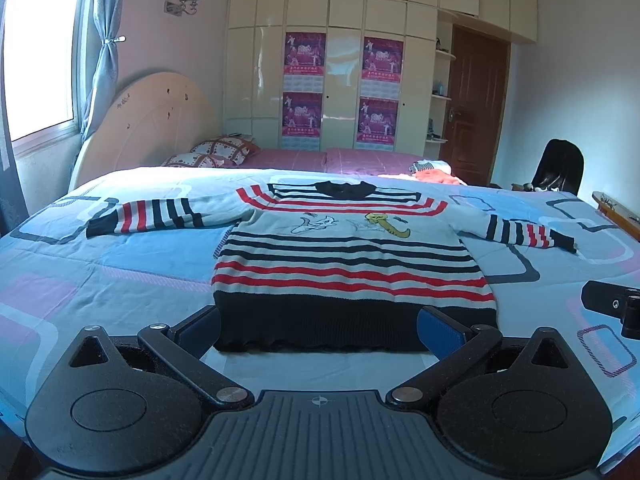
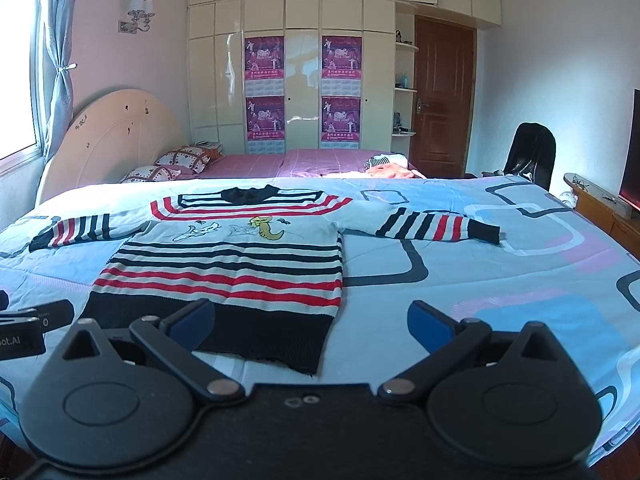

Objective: Fold small clothes

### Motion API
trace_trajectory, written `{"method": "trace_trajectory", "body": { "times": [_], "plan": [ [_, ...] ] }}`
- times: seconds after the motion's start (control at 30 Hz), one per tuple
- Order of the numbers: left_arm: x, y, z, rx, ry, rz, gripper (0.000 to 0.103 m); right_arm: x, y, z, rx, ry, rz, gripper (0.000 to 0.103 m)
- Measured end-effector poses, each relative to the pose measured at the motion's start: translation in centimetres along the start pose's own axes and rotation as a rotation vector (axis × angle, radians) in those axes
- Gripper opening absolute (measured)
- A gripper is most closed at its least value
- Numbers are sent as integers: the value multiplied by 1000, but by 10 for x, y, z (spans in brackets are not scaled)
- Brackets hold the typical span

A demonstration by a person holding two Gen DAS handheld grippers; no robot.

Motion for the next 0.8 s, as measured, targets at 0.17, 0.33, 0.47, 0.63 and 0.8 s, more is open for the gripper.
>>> {"method": "trace_trajectory", "body": {
  "times": [0.17,0.33,0.47,0.63,0.8],
  "plan": [
    [-1,3,0,-5,-2,-3,103,0,3,0,-10,-1,-2,103],
    [-1,4,0,-4,-3,-5,103,-1,8,-1,-17,-2,0,103],
    [-1,3,0,-4,-3,-4,103,-3,10,-1,-19,-1,-1,103],
    [-1,3,-1,-2,-2,-9,103,-3,11,-1,-17,1,-3,103],
    [-1,3,-1,-1,-4,-9,103,-4,10,-1,-16,3,-4,103]
  ]
}}
Point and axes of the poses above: each gripper's, at about its wrist camera, not at the fingertips, and x roughly the way its jaws point, y to its left, z to its top, the point moved 3 cm from there along x, roughly the way its jaws point, and after that the axes turned 9 degrees about y, right-handed, at the moved point
